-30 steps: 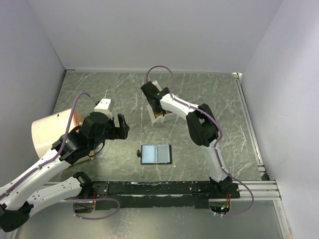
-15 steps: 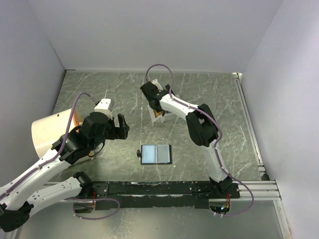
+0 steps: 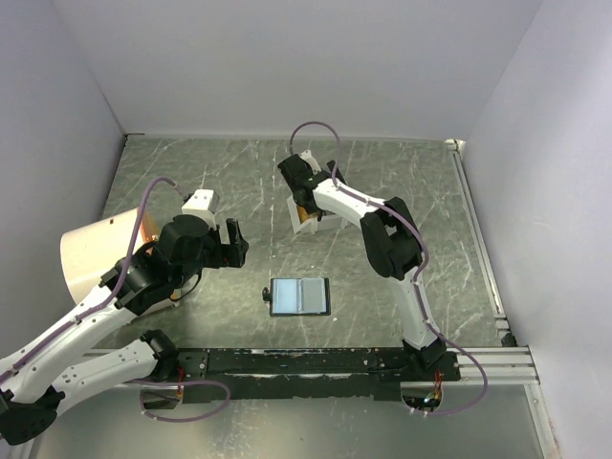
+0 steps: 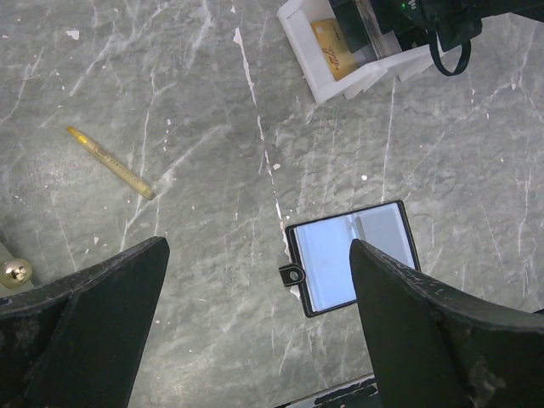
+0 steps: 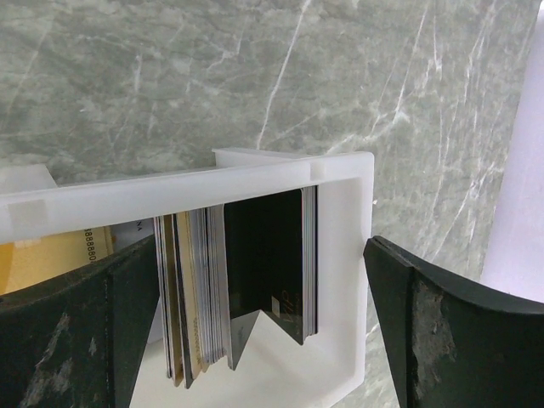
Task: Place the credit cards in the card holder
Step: Pick up the credit card from the storage box.
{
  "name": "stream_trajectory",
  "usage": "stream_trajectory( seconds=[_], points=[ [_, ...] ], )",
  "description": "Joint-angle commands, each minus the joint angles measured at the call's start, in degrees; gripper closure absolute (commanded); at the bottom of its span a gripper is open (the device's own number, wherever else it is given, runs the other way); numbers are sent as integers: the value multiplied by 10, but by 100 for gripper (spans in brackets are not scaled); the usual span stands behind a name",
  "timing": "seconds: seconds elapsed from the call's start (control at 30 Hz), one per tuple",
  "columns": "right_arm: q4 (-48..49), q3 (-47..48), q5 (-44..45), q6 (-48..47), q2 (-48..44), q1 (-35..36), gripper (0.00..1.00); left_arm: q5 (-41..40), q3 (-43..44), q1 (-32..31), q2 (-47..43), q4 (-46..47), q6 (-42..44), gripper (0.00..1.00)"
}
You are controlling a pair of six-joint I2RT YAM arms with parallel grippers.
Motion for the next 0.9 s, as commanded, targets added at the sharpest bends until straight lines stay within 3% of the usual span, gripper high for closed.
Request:
stream_trajectory(
  seconds=[0.0, 0.47, 0.67, 0.73, 0.87],
  points=[
    [5, -21, -1, 13, -18, -13, 0, -6, 4, 2, -1, 0, 4, 0],
    [15, -41, 61, 13, -25, -21, 0, -5, 4, 2, 1, 2, 6, 1],
    [18, -49, 49, 30, -28, -28, 0, -3, 4, 1, 2, 3, 7, 1],
    [30, -60, 34, 28, -42, -29, 6, -3, 4, 2, 3, 3, 6, 1],
    [61, -87, 24, 14, -74, -30, 28, 0, 3, 2, 4, 3, 7, 0]
  ],
)
